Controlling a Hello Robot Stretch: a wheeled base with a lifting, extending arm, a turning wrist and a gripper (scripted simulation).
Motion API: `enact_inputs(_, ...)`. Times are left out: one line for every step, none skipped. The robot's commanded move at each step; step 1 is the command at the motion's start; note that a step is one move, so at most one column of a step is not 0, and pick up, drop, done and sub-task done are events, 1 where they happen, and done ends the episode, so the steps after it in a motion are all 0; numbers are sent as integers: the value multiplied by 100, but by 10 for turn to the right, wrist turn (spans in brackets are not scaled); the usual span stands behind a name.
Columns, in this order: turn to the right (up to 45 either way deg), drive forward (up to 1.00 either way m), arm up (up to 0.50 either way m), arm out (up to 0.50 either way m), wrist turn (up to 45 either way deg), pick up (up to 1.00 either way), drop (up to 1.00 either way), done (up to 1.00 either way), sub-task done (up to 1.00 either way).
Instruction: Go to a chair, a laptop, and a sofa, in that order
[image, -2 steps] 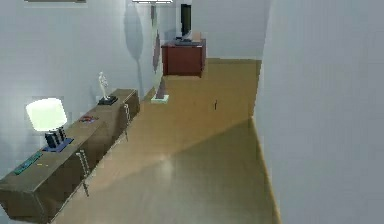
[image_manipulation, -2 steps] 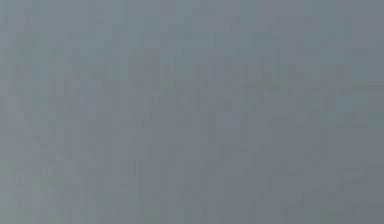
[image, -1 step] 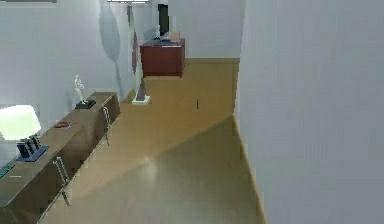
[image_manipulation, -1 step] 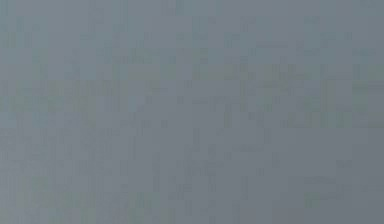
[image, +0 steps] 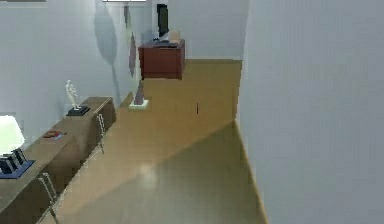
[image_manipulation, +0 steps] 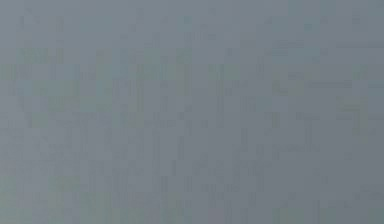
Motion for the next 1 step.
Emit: enact_inputs(-30,0,0,0,0,0,0,0,0)
